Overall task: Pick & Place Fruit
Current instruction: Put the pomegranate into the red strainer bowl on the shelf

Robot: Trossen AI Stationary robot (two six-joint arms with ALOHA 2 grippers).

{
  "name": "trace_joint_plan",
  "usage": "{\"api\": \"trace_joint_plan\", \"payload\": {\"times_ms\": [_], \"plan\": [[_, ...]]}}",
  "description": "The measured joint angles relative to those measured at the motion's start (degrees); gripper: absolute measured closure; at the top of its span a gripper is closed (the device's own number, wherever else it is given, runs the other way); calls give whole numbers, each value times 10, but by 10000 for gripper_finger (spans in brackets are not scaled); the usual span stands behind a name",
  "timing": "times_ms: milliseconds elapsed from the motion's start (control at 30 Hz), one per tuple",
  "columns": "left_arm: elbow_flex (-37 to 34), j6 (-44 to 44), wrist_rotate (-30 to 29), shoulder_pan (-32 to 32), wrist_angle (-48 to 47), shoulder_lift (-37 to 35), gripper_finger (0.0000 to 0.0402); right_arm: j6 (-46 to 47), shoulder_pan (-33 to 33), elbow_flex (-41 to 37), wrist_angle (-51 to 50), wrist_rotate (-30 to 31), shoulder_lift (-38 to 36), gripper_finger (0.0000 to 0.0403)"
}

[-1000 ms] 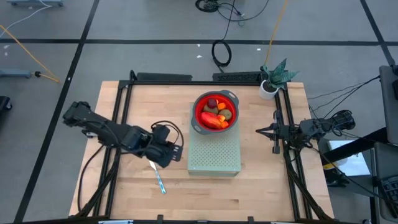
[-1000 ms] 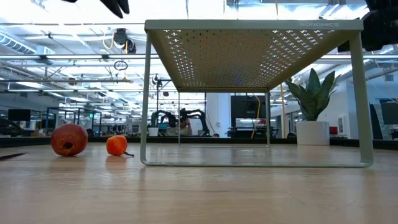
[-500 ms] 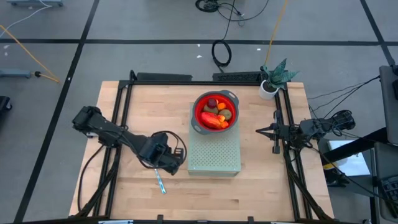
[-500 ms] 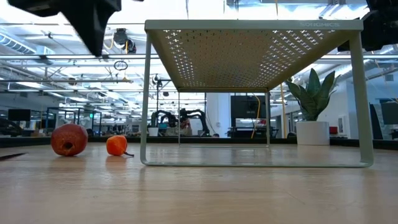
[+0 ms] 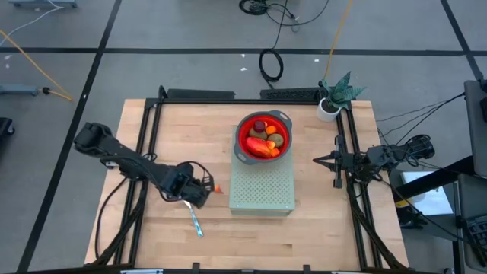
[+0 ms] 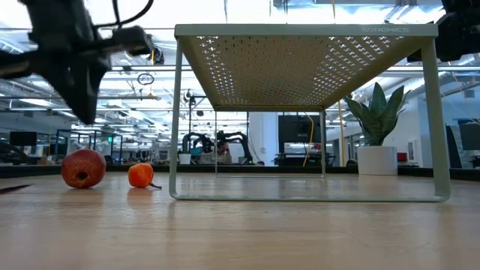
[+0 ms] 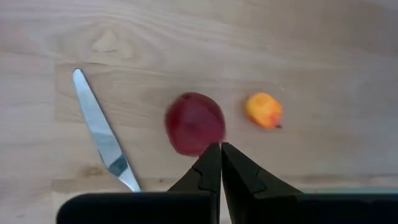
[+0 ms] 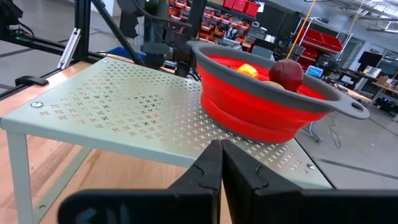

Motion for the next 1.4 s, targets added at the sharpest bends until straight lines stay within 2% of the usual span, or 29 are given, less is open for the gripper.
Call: {"api": "trace_joint_plan", "payload": {"times_ms": [233,367,500,733,967,1167,1400], "plan": [[-44,-30,-2,0,21,-21,397,0,0,0,0,0,0,403],[-44,-26,-2,0,23,-22,379,0,0,0,0,0,0,403],[-44,-25,-2,0,24,-22,339,0,0,0,0,0,0,403],[-44,-26,-2,0,24,-20,243,0,0,0,0,0,0,403],[-44,-23,1,8,53,14,158,0,0,0,0,0,0,403],[-44,-5,19,19,58,46,114,-3,0,0,0,0,0,403],[-44,21,33,31,87,80,89,-5,0,0,0,0,0,403]]}}
